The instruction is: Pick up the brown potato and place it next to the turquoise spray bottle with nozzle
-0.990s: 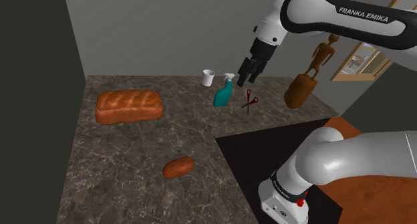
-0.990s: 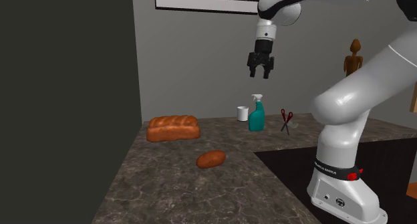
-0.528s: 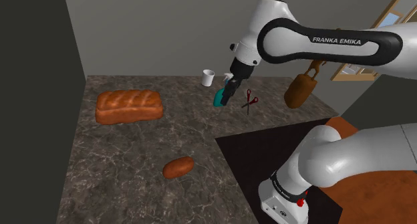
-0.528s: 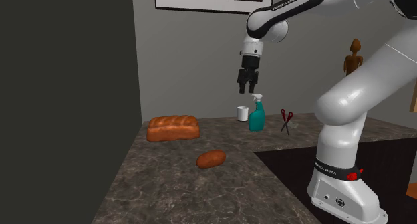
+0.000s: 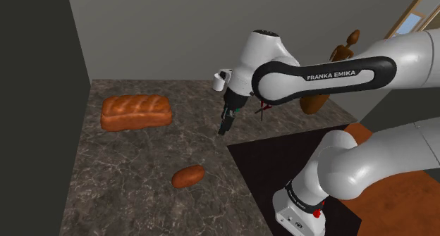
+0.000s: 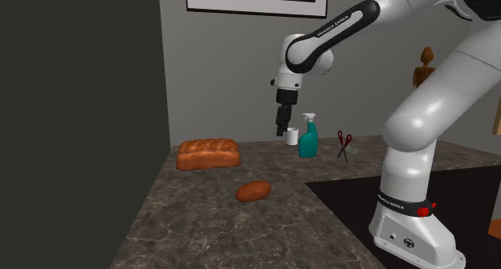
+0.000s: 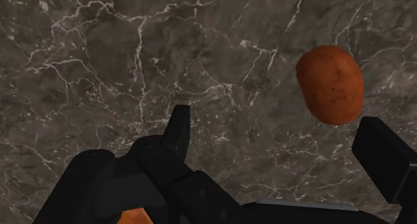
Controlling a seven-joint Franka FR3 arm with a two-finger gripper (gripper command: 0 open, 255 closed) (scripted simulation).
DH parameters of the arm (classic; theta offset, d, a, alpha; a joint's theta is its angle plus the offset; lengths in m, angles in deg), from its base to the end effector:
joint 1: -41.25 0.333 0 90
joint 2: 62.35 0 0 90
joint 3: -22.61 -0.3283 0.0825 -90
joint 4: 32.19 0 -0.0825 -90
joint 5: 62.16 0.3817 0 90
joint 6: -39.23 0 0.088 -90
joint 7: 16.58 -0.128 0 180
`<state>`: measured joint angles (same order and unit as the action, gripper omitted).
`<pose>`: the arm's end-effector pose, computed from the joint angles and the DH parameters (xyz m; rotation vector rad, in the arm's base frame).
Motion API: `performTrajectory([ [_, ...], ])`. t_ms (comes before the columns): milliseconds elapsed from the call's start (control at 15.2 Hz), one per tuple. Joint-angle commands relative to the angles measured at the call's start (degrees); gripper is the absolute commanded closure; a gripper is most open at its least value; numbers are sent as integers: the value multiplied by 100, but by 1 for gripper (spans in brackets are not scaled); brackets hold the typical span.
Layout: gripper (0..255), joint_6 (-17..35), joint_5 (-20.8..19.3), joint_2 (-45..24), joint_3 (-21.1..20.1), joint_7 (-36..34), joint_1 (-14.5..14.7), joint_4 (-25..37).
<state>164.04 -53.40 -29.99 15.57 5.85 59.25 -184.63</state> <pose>0.3275 0.1604 0.4128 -2.8722 -1.0974 -0.1242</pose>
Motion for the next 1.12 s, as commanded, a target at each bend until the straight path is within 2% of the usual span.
performTrajectory([
  [0,0,479,52,-236,-149,212,228,-171],
  [660,0,2787,2,-1731,-717,1335,1078,-733],
  [1056,0,3487,-181,-2396,-833,1289,1036,-756],
])
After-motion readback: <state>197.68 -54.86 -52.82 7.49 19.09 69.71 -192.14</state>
